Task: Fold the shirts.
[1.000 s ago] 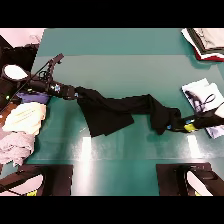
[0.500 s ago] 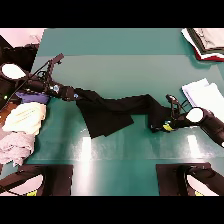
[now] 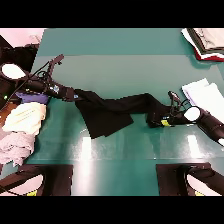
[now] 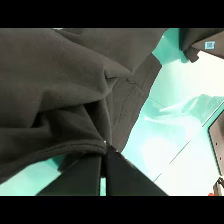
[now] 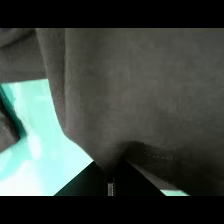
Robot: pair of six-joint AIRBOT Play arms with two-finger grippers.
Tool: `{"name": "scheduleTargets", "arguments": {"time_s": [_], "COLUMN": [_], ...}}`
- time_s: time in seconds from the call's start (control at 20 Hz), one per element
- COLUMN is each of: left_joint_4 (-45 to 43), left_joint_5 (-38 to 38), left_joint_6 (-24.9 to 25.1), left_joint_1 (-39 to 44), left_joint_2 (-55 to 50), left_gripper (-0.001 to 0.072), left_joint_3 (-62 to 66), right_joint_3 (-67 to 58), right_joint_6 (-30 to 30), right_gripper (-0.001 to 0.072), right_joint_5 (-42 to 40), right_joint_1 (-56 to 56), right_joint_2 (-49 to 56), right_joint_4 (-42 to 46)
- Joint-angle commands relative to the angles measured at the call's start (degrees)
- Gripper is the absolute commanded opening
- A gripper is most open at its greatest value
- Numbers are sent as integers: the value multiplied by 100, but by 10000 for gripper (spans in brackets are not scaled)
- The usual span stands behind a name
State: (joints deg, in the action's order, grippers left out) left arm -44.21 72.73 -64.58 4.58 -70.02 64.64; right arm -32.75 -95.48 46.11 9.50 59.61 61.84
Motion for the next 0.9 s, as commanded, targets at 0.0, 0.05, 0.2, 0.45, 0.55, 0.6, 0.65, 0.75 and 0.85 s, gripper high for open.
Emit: {"name": "scheduleTargets", "arguments": {"time_s": [0.0, 0.05, 0.2, 0.45, 0.55, 0.6, 0.65, 0.75, 0.85], "left_joint_4": [-7, -2, -2, 15, 33, 33, 48, 127, 164], "left_joint_5": [68, 160, 636, 1056, 1043, 1040, 1043, 1025, 852], "left_joint_6": [-39, -92, -188, -308, -503, -605, -693, -874, -896], "left_joint_1": [-96, -238, -763, -1086, -1086, -1086, -1086, -1086, -1086], "left_joint_2": [94, 186, 638, 1515, 1781, 1867, 1947, 1991, 2039], "left_gripper": [22, 22, 22, 22, 22, 22, 22, 22, 22], "left_joint_3": [131, 337, 1305, 3073, 3685, 3987, 4306, 5053, 5589], "right_joint_3": [-284, -575, -1751, -3687, -4144, -4380, -4605, -5075, -5525], "right_joint_6": [42, 39, 35, 96, 118, 179, 214, 278, 302], "right_gripper": [20, 20, 19, 20, 19, 20, 19, 20, 19], "right_joint_5": [214, 474, 1510, 2651, 2841, 2997, 3150, 3390, 3574], "right_joint_1": [-39, -46, -428, -1768, -2162, -2341, -2463, -2643, -2747], "right_joint_2": [-354, -627, -1410, -2297, -2529, -2605, -2645, -2643, -2492], "right_joint_4": [212, 428, 988, 1123, 1130, 1126, 1128, 1130, 1130]}}
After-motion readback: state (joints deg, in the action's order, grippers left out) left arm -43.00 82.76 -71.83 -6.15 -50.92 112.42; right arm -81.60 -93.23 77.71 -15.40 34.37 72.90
